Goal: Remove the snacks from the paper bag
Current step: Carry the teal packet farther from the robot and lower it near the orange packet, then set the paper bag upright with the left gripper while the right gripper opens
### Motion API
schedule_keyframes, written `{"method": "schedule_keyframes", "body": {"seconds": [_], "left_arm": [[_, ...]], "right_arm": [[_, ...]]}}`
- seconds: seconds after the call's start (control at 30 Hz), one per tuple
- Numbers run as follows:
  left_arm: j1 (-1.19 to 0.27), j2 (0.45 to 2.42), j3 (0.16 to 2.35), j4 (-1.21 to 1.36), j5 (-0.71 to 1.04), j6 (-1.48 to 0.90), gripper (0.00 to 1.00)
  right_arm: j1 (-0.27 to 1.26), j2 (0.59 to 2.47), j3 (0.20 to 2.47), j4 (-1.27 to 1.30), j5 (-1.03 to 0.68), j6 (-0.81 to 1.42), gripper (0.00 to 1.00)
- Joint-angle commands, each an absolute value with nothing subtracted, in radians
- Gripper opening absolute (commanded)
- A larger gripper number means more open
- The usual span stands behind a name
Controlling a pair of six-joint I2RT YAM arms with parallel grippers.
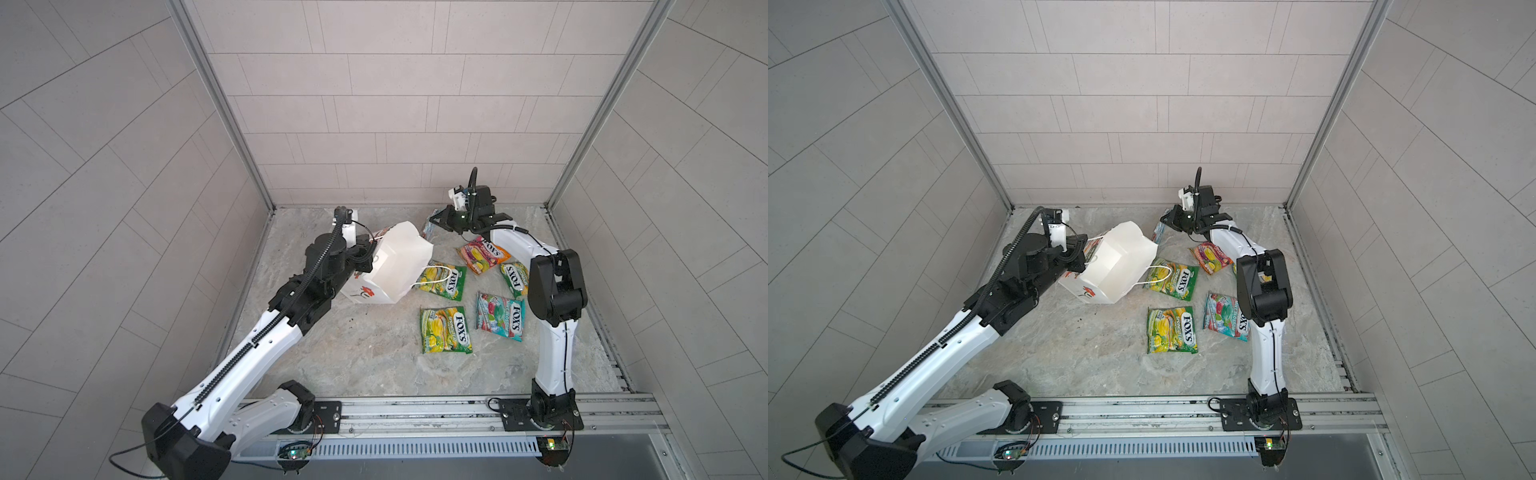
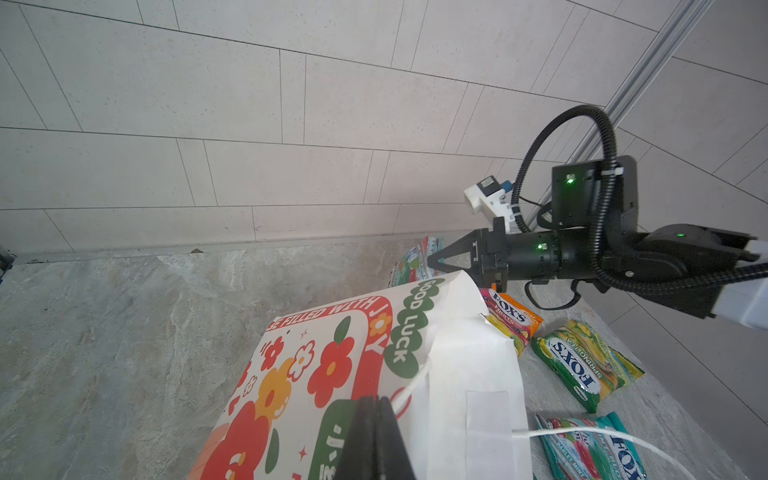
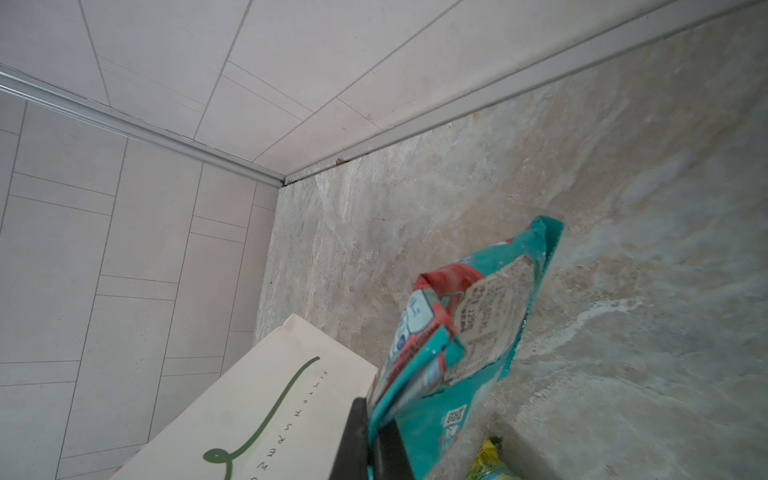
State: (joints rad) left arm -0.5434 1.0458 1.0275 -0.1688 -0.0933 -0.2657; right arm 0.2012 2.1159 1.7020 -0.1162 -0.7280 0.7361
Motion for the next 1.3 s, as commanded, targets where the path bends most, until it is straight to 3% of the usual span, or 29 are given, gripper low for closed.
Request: {"method": "schedule_keyframes", "body": {"seconds": [0.0,0.5,0.57,0.67,0.77,1.07,1.27], "left_arm": [[-0.536,1.037,1.035,-0.141,-0.090,-0.273,0.00],[-0.516,1.045,1.039,-0.145,-0.065,-0.291,0.00],[-0.512,1.045,1.041,-0.144,-0.059,-0.295,0.00],[-0.510,1.049,1.042,-0.144,-0.048,-0.298,0.00],[-0.509,1.051,1.044,-0.144,-0.037,-0.299,0.00],[-0.512,1.063,1.078,-0.168,-0.040,-0.359,0.00],[-0.512,1.087,1.126,-0.203,-0.001,-0.427,0.00]], "right_arm": [[0.186,2.148,1.715,-0.089,-0.761,0.726,0.00],[0.118,2.168,1.644,-0.230,-0.635,0.593,0.01],[0.107,2.176,1.658,-0.267,-0.613,0.571,0.08],[0.096,2.191,1.708,-0.381,-0.568,0.538,0.27],[0.094,2.175,1.714,-0.420,-0.540,0.516,0.38],[0.092,2.016,1.665,-0.520,-0.535,0.459,0.42],[0.092,1.818,1.483,-0.521,-0.536,0.452,0.42]]}}
